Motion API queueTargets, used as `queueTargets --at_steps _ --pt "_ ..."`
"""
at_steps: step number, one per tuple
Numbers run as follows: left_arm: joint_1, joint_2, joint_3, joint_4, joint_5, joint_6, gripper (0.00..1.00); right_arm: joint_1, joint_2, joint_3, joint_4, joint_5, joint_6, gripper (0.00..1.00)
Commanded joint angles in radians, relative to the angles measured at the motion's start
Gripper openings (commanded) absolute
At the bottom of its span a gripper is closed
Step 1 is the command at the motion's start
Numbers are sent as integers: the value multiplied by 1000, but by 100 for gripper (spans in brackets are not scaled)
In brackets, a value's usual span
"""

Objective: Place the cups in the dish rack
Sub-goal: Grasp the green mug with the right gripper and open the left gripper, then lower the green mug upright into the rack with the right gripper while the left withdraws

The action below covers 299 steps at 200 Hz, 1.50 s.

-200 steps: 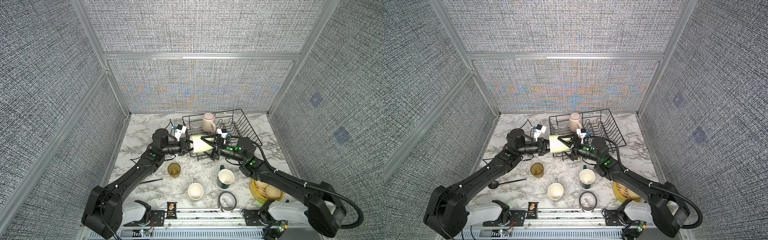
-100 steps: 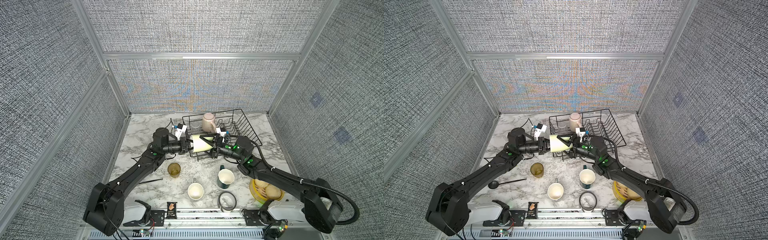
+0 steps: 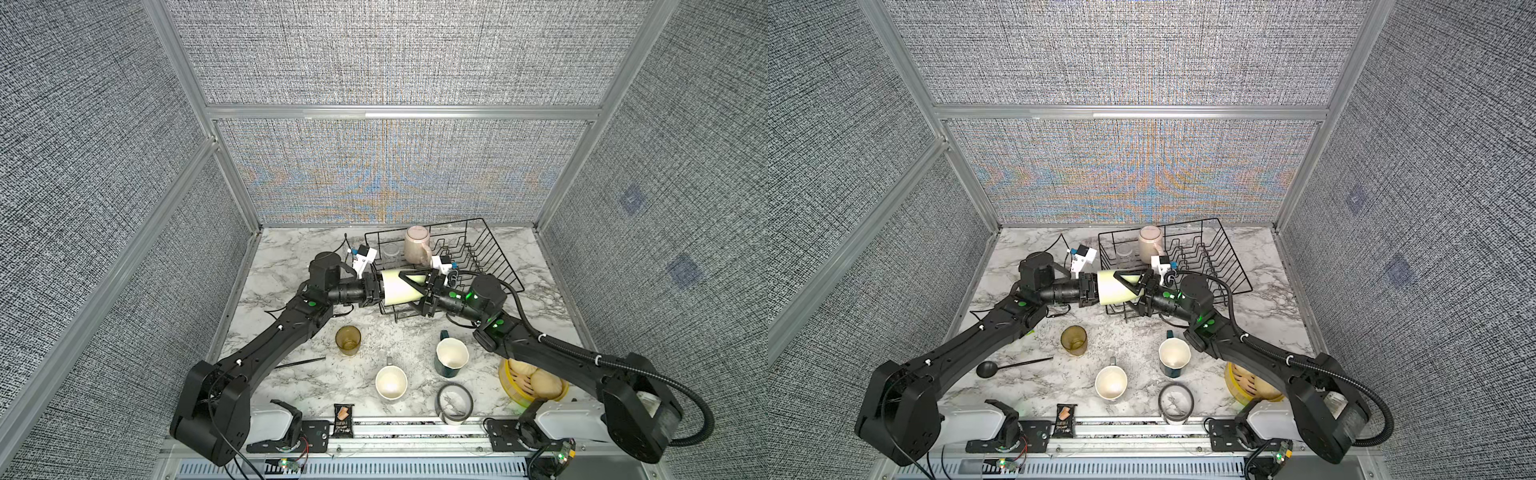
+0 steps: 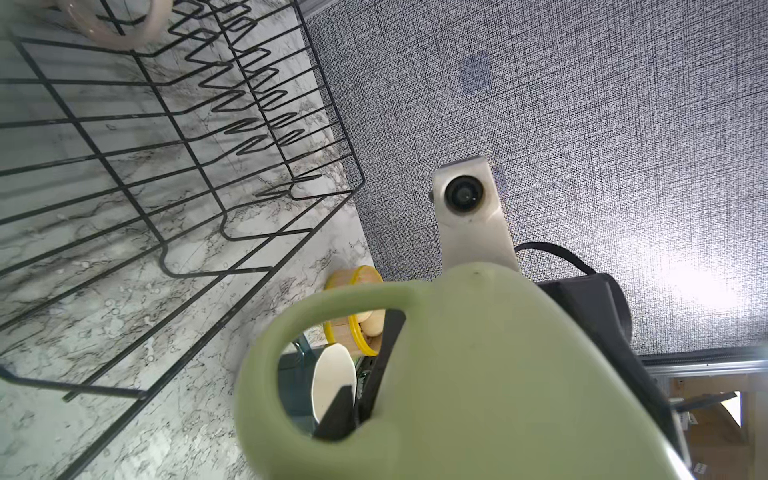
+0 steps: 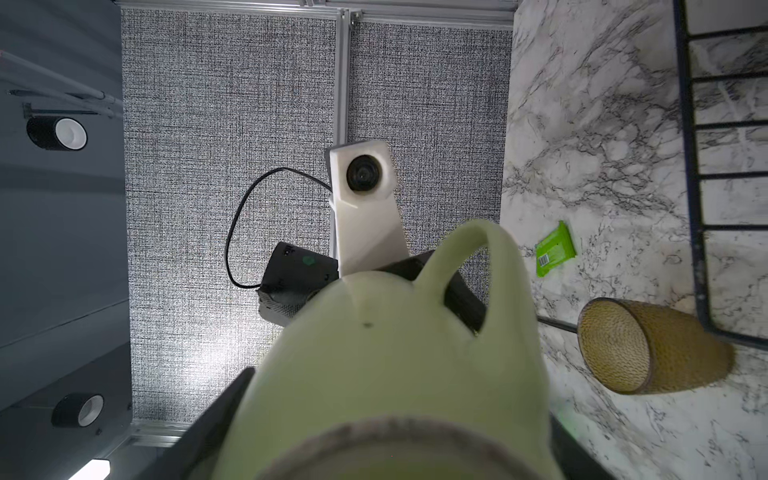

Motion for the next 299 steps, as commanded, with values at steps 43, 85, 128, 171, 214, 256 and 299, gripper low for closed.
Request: queueTargets --at_steps 43,85,128,171,214,256,299 --pt "32 -50 11 -227 -65 134 57 -50 -72 27 -184 38 -240 71" --pt "67 -111 0 -380 -136 213 62 -66 -112 79 -393 134 -473 71" --pt "107 -180 -14 -559 -275 273 67 -69 -73 203 -602 248 -803 71" --pt "114 -268 -8 -774 -479 317 76 -70 47 369 -735 289 -1091 69" --pt "114 -375 1 -992 -762 334 88 -68 176 453 -744 330 -1256 68" --pt "116 -391 7 -1150 -922 342 100 -66 313 561 -788 358 -1391 69" --pt "116 -376 9 -1199 -969 333 100 -60 439 656 -831 402 -1487 69"
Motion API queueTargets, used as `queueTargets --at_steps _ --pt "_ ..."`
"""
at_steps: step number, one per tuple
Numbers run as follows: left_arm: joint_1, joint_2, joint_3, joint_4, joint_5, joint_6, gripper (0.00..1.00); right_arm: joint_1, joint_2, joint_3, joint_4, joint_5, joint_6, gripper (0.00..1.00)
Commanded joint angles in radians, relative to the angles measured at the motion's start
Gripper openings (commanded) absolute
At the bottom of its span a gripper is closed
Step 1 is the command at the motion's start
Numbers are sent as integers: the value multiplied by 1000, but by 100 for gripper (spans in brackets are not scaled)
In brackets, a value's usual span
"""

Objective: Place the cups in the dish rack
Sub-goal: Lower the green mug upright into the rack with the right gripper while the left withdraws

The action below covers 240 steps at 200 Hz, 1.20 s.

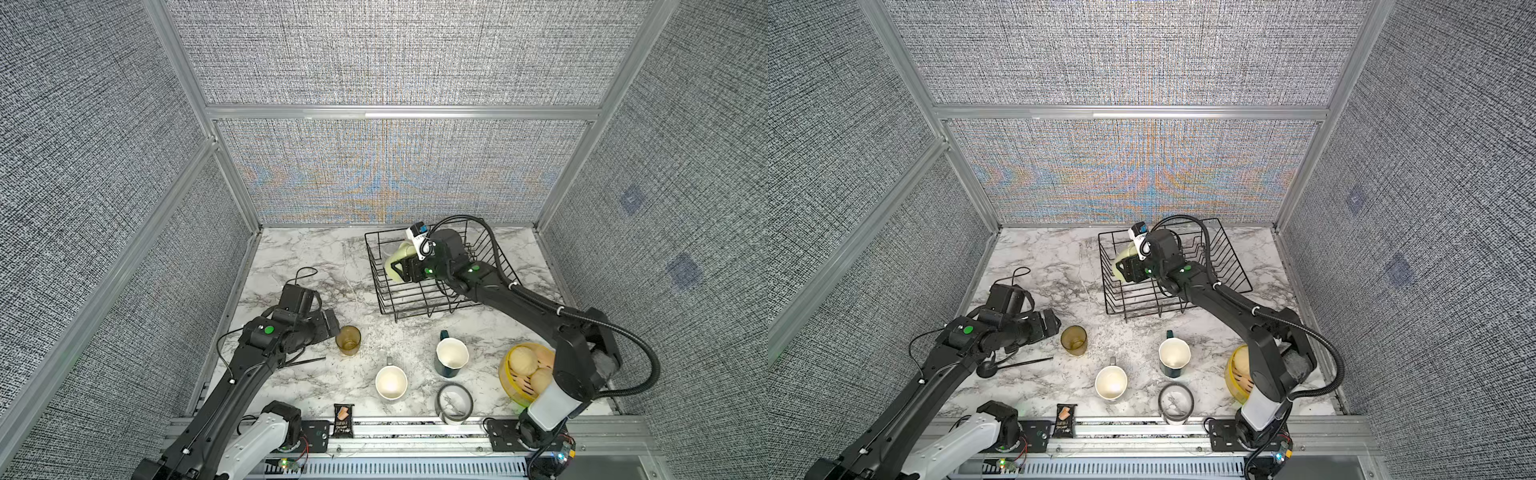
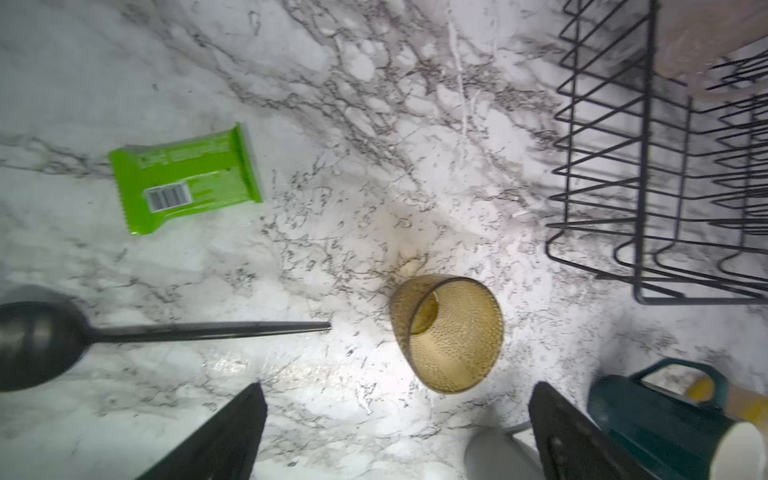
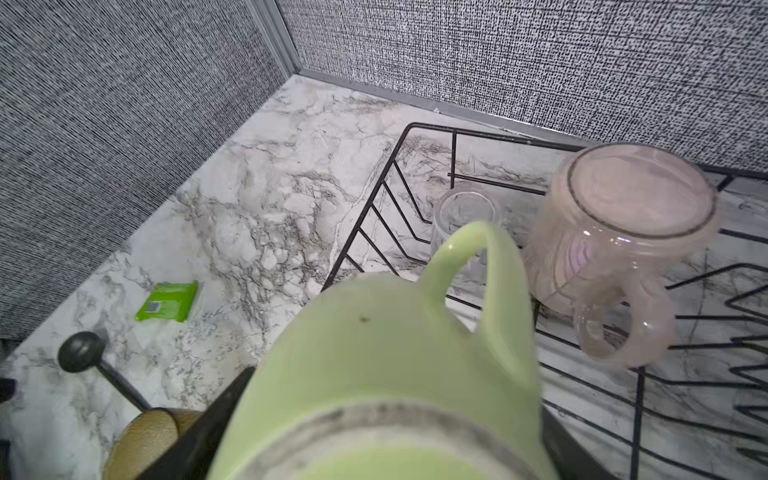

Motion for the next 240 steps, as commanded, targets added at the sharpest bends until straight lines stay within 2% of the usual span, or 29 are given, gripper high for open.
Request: queueTargets --at_steps 1,29,69,95,112,163,209,240 --pt "0 2 2 -48 -53 11 100 6 43 42 10 39 -98 69" --pt "1 0 -23 -13 -8 8 100 15 121 94 -37 105 -156 68" --pt "1 -14 -38 11 22 25 100 39 229 160 -93 202 -177 68" --pt "1 -13 -36 11 37 31 100 56 286 195 -104 276 -181 68" --pt "1 -21 -39 21 62 38 100 58 318 229 -136 337 -132 68" --pt "1 -44 -44 24 60 35 100 88 390 294 -186 408 -84 71" --pt "1 -41 -43 31 84 42 100 97 426 340 -231 393 -77 72" --pt "2 -38 -39 28 98 45 100 99 416 346 -246 412 -64 87"
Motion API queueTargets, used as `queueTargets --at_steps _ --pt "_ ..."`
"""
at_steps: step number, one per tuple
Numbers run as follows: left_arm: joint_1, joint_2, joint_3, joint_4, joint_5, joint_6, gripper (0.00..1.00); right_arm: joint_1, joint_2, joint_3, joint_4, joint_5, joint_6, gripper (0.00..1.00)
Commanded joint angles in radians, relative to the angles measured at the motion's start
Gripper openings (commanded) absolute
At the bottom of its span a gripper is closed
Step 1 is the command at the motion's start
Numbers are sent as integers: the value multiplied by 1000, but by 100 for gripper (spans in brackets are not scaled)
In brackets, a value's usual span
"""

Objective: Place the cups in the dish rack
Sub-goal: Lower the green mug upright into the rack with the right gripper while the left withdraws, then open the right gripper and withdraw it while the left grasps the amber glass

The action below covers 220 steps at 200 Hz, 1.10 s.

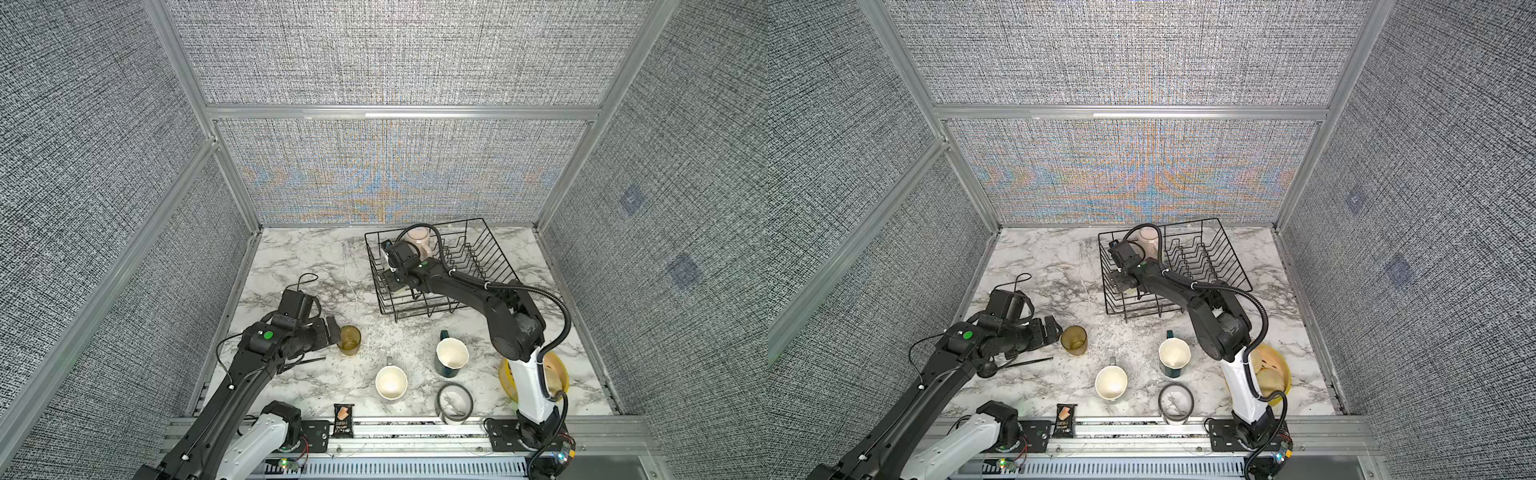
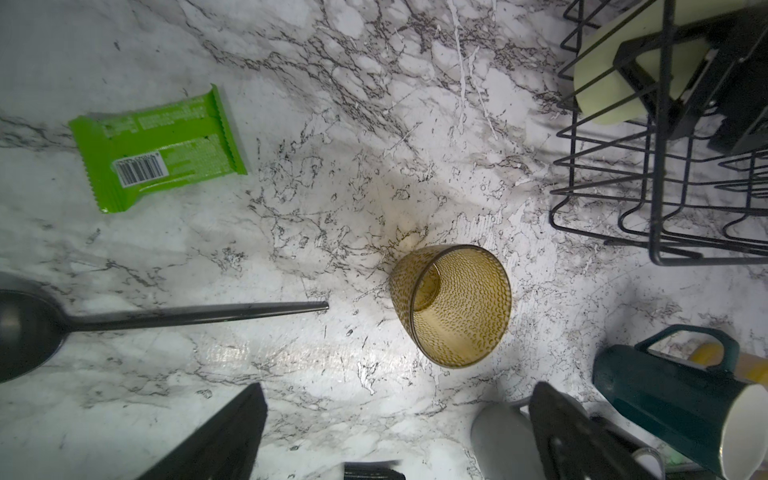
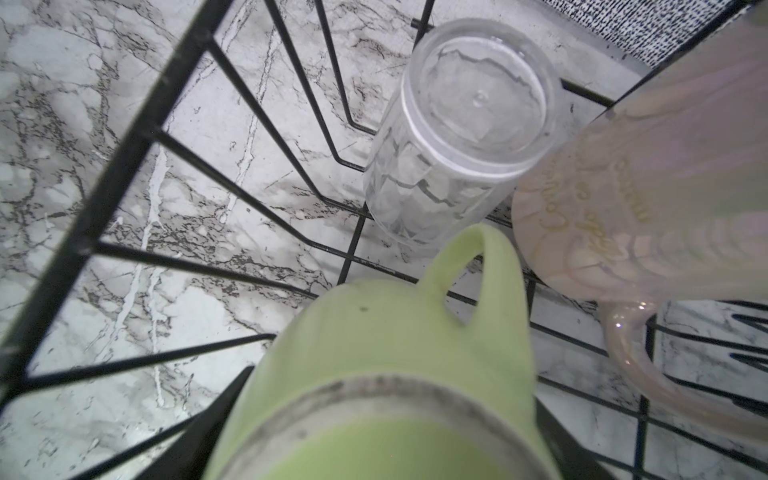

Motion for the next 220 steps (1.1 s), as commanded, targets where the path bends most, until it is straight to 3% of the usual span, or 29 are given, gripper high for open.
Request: queueTargets --at_steps 1,39,94,117,132,180,220 --pt "1 1 5 19 18 10 100 2 -12 10 4 34 16 87" --pt "0 13 -5 38 47 -2 100 6 -75 4 -30 10 54 99" --pt "0 66 -26 67 95 -34 95 5 -290 -95 -29 -11 103 99" --pt "-2 82 -67 109 116 -57 81 6 -419 -191 -2 5 119 99" --pt "-3 97 -99 146 149 -73 79 5 -508 -265 20 11 122 99" --pt "-4 86 -135 164 125 -76 77 -7 -767 -510 58 46 159 99" --pt "-4 143 -139 219 127 -78 75 -19 -907 -619 26 24 196 99"
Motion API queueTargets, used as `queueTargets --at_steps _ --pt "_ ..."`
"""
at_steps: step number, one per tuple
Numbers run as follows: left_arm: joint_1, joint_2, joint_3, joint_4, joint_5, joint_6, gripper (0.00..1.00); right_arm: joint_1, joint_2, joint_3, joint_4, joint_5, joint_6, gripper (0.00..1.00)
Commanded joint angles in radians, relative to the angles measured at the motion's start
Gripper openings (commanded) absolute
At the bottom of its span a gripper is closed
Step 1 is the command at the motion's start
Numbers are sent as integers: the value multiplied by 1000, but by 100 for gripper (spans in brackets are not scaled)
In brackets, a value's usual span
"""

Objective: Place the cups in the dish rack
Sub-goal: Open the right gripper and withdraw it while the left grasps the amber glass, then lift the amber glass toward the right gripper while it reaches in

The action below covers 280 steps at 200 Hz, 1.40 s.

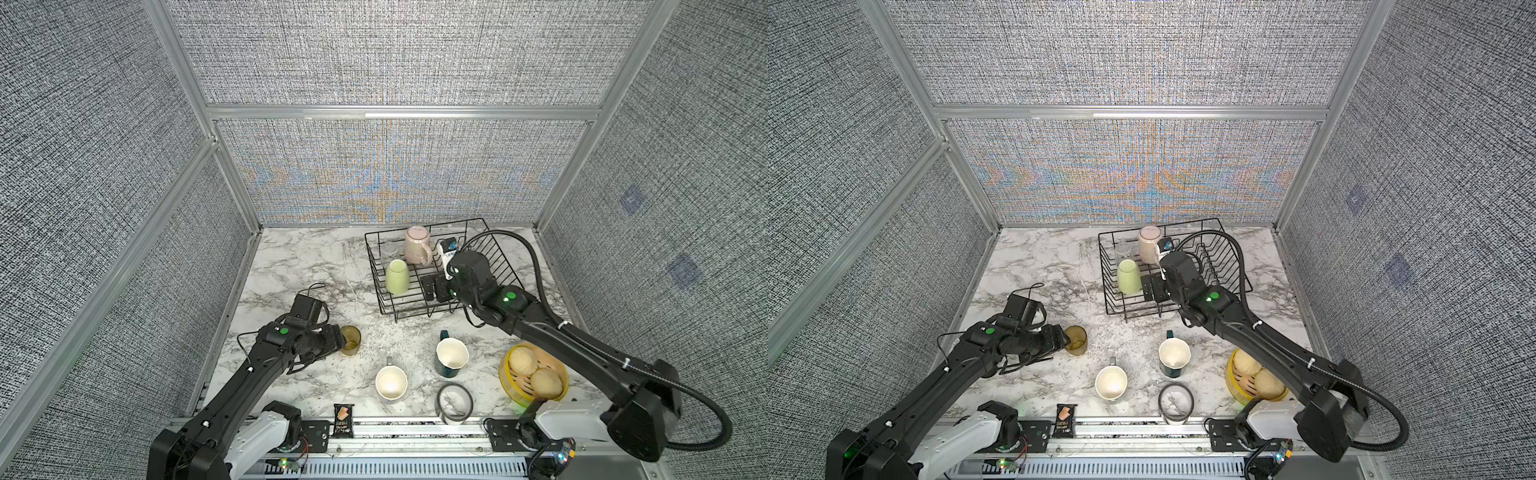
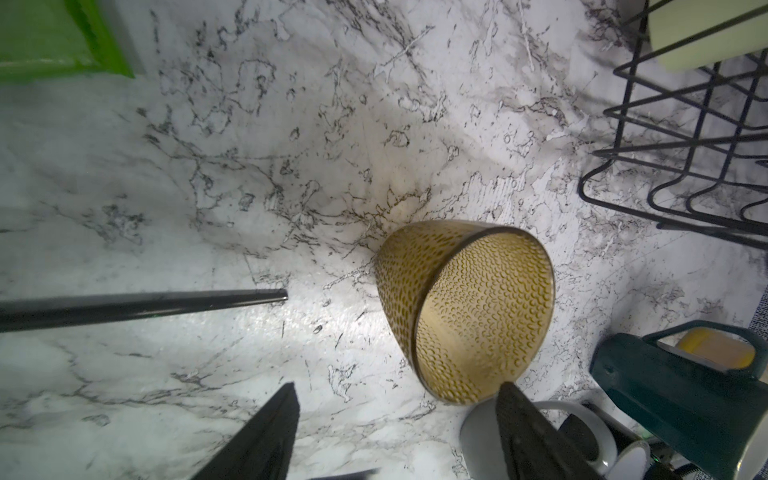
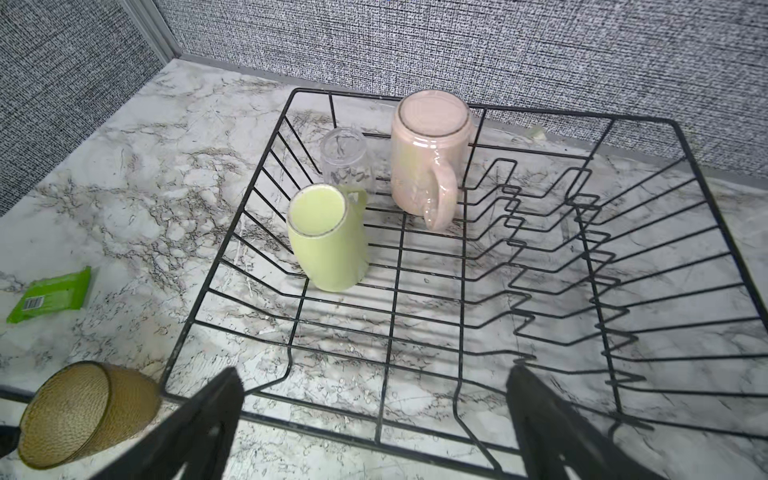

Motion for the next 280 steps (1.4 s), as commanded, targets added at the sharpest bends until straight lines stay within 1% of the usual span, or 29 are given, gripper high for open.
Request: queueTargets --at_steps 1,27,38,42,57,88,107,136,161,188,206,223,254,280 --pt "0 27 1 57 1 -4 75 -5 -54 -32 -11 -4 35 99" --pt "-1 69 -5 92 -13 -2 70 -9 -140 -81 -47 16 59 99" --pt "-3 87 -13 112 -11 -1 64 -13 -186 -96 -57 25 69 99" --pt "-3 96 -16 120 -9 1 61 -15 -204 -129 -59 28 73 99" --pt "-7 123 -26 145 3 6 52 -24 -269 -170 -63 36 89 99" --pt "-24 173 -34 168 -22 8 45 -38 -369 -234 -59 27 104 99" --pt "-32 197 -40 184 -24 11 32 -40 -405 -250 -70 25 112 99" --pt "-40 215 -43 197 -18 19 15 -42 -433 -265 -82 26 124 99" --pt "-41 218 -45 201 -12 26 5 -43 -443 -280 -82 19 139 99" --pt "-43 183 -41 202 2 41 3 -41 -453 -288 -85 -22 154 99" --pt "-42 150 -33 213 36 56 0 -43 -460 -292 -76 -67 171 99" --pt "-41 113 -20 227 76 61 0 -43 -465 -295 -59 -116 201 99" --pt "-42 52 19 227 127 63 0 -42 -457 -296 -14 -225 256 99" --pt "-43 9 19 283 194 39 0 -44 -429 -292 41 -350 335 99"
